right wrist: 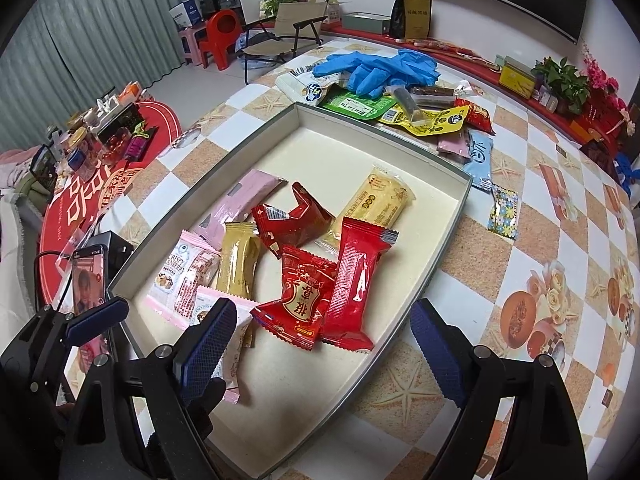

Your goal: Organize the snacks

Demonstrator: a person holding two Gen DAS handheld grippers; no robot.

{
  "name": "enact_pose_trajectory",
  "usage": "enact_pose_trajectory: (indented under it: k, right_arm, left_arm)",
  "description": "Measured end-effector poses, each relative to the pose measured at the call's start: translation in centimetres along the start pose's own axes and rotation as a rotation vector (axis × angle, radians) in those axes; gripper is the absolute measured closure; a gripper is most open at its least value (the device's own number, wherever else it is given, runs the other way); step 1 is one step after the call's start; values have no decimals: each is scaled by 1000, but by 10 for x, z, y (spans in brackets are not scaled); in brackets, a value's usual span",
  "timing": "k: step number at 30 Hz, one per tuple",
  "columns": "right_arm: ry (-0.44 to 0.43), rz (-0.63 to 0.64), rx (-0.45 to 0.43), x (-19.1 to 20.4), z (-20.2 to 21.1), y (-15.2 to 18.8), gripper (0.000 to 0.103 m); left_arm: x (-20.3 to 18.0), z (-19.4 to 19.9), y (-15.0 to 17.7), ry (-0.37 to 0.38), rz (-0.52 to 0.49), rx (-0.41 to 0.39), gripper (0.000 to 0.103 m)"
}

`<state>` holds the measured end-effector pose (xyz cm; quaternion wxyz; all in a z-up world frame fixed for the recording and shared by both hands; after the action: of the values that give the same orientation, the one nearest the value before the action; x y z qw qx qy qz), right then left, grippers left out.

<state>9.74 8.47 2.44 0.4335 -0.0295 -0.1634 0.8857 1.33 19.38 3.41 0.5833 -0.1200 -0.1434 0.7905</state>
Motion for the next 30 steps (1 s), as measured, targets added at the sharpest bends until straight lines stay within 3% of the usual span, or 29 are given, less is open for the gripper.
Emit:
enact_pose_trajectory:
  k: [30]
  right_arm:
    - [1, 13, 10, 3, 5, -5, 13]
  left_arm:
    - [-3, 2, -5, 9, 3, -6, 11]
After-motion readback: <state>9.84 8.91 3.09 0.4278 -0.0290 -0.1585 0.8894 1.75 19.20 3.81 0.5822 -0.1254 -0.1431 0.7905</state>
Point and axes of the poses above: each gripper's, at about its wrist camera, not at the fingertips, and z roughly against the way its jaws point, x to its left, y to its underside, the point moved 3 cm from there along -z, roughly the way its jaws point, and after that the axes turned 9 degrees about x, right-handed, at the moved point
